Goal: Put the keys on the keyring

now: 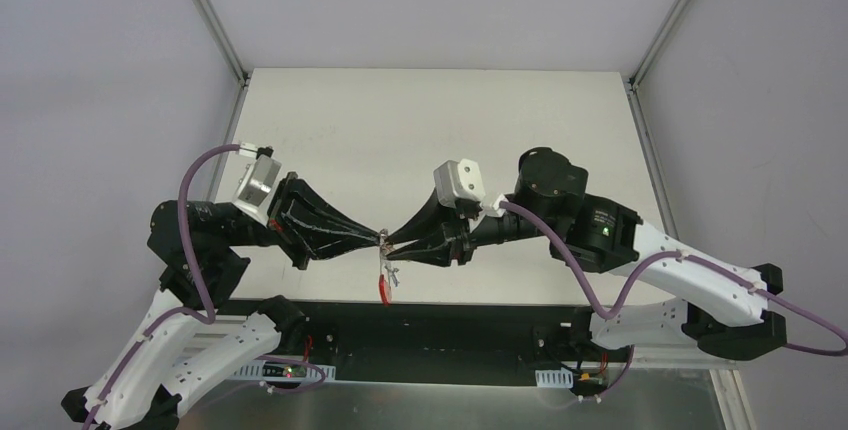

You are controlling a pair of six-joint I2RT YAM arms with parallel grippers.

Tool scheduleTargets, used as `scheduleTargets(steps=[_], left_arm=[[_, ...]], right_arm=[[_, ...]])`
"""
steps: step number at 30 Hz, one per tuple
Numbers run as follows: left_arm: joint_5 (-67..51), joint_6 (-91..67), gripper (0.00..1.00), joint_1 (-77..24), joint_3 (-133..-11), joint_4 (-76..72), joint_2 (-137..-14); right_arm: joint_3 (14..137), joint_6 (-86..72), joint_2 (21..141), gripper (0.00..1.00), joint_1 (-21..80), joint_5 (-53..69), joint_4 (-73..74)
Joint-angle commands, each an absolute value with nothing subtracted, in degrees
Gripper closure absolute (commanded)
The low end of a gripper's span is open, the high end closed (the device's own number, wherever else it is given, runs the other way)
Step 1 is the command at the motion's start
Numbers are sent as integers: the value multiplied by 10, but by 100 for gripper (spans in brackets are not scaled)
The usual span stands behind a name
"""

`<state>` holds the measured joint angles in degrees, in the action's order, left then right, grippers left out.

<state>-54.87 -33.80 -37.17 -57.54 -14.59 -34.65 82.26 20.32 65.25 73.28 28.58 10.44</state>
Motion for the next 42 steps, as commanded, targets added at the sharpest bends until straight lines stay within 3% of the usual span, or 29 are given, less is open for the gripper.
scheduleTargets(steps=[1, 13, 17, 26, 27, 31, 42], left_arm=[[-538, -350, 100, -375, -574, -202, -336], [-537, -352, 100, -375, -561, -212, -334], [-537, -352, 100, -375, -559, -215, -332], [-562, -340, 100, -375, -581, -155, -329], [-571, -339, 99, -375, -590, -134, -333], [-601, -339, 76, -375, -622, -74, -352], [-578, -355, 69, -375, -662, 15, -375]], right_arm=[[842, 216, 659, 76, 741, 277, 64], [841, 207, 660, 85, 747, 261, 45], [841, 208, 659, 100, 747, 256, 46], [885, 190, 670, 100, 747, 240, 126], [895, 184, 674, 100, 747, 240, 146], [943, 169, 691, 100, 747, 243, 223], [1088, 109, 766, 100, 745, 260, 436]])
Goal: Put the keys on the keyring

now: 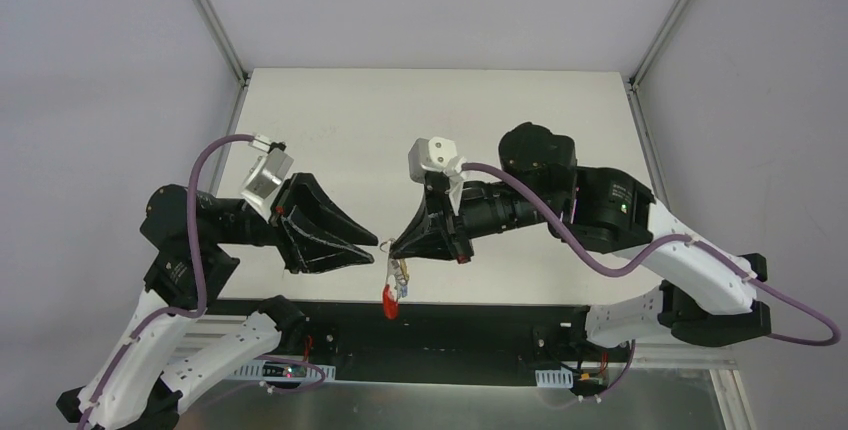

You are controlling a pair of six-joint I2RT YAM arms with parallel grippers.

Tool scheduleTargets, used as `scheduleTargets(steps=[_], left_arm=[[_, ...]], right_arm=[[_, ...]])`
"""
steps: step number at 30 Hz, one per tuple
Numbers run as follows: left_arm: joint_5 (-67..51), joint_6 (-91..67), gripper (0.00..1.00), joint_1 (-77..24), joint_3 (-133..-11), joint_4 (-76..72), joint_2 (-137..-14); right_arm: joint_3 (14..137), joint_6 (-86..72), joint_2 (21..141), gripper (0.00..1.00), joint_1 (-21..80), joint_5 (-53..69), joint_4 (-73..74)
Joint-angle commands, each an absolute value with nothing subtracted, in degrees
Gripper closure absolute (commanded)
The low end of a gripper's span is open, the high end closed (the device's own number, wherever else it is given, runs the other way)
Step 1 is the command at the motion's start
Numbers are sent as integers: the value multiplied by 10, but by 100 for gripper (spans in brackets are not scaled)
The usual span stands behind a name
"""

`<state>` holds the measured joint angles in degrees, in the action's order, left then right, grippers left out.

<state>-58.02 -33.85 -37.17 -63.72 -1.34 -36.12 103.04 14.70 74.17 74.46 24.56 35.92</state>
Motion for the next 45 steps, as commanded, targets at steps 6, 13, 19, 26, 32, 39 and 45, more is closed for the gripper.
scheduleTargets(steps=[6, 13, 19, 26, 32, 39, 45], left_arm=[[-573, -383, 69, -375, -679, 26, -394], [-594, -406, 70, -375, -687, 52, -415], [-595, -396, 70, -375, -688, 95, -420], [-597, -379, 71, -375, -692, 125, -426], [-602, -368, 75, -375, -698, 139, -432], [-598, -355, 82, -375, -702, 155, -435], [-599, -350, 99, -376, -704, 162, -438]], right_arm=[[1125, 74, 801, 100, 739, 294, 489], [1142, 34, 819, 100, 725, 310, 505], [1141, 10, 821, 100, 707, 324, 490], [1152, 2, 834, 100, 691, 333, 489], [1157, 2, 842, 100, 684, 335, 495], [1151, 2, 842, 100, 682, 332, 504], [1144, 2, 837, 100, 683, 329, 503]])
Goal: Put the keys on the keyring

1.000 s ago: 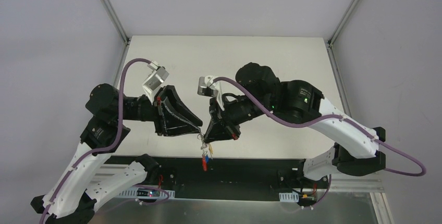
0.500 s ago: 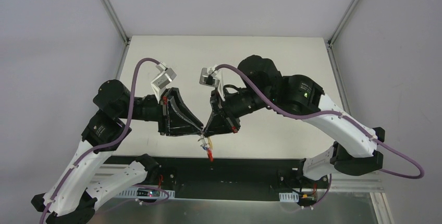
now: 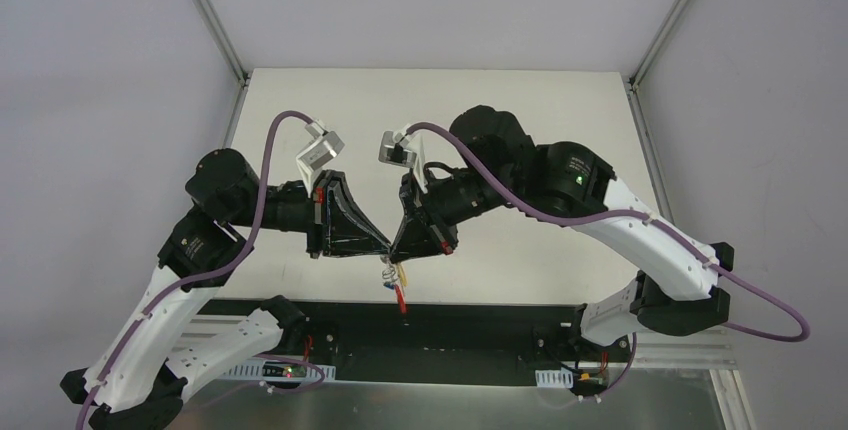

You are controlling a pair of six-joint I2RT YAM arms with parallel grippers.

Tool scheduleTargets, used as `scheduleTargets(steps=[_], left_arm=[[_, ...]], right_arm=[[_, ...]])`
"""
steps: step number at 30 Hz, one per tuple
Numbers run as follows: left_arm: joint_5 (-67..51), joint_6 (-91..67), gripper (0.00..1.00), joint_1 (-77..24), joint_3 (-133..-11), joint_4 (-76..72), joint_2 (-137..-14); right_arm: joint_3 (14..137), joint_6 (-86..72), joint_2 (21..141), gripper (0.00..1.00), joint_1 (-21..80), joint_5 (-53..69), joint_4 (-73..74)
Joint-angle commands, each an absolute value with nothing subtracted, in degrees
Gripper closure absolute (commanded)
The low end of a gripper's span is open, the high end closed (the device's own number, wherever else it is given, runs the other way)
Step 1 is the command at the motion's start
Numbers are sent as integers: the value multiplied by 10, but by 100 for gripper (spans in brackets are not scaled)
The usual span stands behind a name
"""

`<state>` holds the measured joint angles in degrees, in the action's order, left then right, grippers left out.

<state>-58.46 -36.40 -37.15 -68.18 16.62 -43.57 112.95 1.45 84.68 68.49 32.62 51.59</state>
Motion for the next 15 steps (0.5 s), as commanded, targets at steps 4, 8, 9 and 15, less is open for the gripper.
scheduleTargets(steps=[4, 8, 9, 15], left_arm=[[-594, -344, 100, -375, -704, 164, -436], [-573, -319, 100, -375, -706, 166, -430], [-561, -309, 100, -375, -707, 168, -427], [-517, -263, 100, -375, -714, 137, -398]], right_arm=[[1139, 3, 834, 100, 683, 330, 502], [1123, 5, 825, 100, 682, 324, 491], [1115, 5, 819, 100, 683, 321, 484], [1005, 2, 742, 78, 684, 273, 380]])
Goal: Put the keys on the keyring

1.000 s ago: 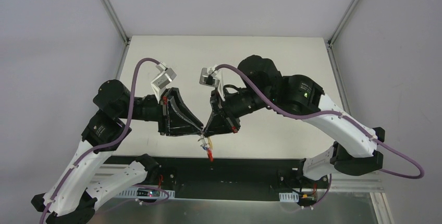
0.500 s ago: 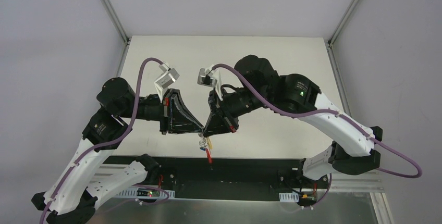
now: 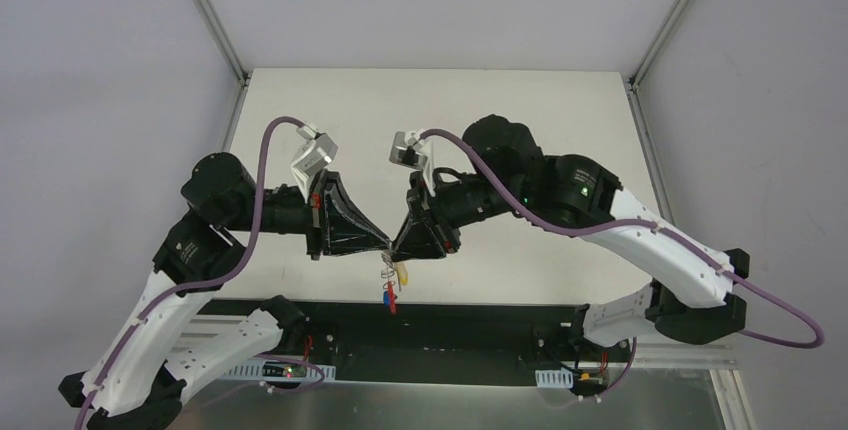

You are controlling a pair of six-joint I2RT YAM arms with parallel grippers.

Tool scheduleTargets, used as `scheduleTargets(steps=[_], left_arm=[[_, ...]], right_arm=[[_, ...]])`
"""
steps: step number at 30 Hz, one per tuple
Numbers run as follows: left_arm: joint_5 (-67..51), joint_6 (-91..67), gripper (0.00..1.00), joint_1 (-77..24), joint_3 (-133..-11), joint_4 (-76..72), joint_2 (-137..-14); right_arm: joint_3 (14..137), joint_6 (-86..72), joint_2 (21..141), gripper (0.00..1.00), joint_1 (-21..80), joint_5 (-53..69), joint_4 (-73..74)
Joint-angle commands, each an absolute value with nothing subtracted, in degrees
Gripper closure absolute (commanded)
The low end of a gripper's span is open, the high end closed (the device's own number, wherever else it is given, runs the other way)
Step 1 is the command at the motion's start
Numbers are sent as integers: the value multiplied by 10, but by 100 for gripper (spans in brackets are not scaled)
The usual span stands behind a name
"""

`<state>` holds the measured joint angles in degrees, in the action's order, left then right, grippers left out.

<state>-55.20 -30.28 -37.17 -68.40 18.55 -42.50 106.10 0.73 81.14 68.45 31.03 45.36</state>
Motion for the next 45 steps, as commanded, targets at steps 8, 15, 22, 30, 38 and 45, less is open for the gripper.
scheduleTargets(steps=[8, 15, 22, 30, 38, 45], left_arm=[[-517, -299, 100, -376, -661, -12, -367], [-513, -319, 100, -376, -620, -113, -348], [-496, -324, 100, -375, -587, -166, -329], [-494, -348, 100, -375, -568, -215, -327], [-488, -360, 100, -375, -556, -247, -322], [-488, -370, 100, -375, -550, -264, -318]], right_arm=[[885, 28, 659, 57, 692, 219, 232], [849, 99, 633, 57, 721, 211, 142], [828, 160, 623, 66, 744, 219, 78], [815, 195, 627, 73, 759, 212, 33], [829, 212, 644, 78, 775, 203, 28], [825, 222, 650, 81, 785, 167, 4]])
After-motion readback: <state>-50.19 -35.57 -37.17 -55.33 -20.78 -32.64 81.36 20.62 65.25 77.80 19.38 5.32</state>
